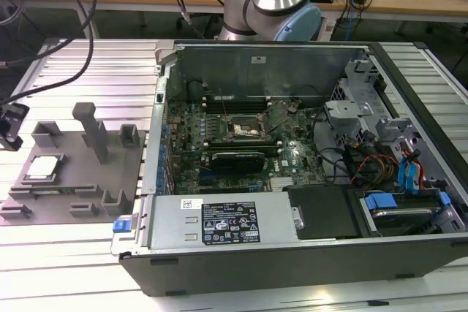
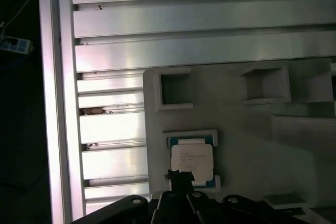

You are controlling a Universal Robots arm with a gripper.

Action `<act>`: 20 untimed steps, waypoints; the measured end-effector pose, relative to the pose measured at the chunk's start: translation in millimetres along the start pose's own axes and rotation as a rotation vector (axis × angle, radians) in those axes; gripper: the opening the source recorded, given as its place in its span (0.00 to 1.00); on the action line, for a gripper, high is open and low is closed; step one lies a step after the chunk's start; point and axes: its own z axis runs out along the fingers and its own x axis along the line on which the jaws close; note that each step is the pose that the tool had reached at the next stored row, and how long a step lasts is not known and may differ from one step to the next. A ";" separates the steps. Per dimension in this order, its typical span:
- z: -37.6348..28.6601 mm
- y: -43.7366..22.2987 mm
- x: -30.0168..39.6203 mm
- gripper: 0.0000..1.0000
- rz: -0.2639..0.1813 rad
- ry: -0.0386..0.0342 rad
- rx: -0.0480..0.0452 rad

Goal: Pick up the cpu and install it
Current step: 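Pick up the cpu and move it towards the insertion slot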

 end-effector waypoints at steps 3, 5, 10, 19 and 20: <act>7.1 -3.9 -1.9 0.11 0.000 0.0009 0.0001; 11.4 -5.2 -3.5 0.11 -0.001 0.0011 0.0001; 24.2 -7.5 -7.8 0.11 -0.001 0.0028 0.0003; 40.9 -7.9 -19.6 0.11 -0.002 0.0041 0.0005; 41.8 -7.5 -21.1 0.11 -0.003 0.0041 0.0004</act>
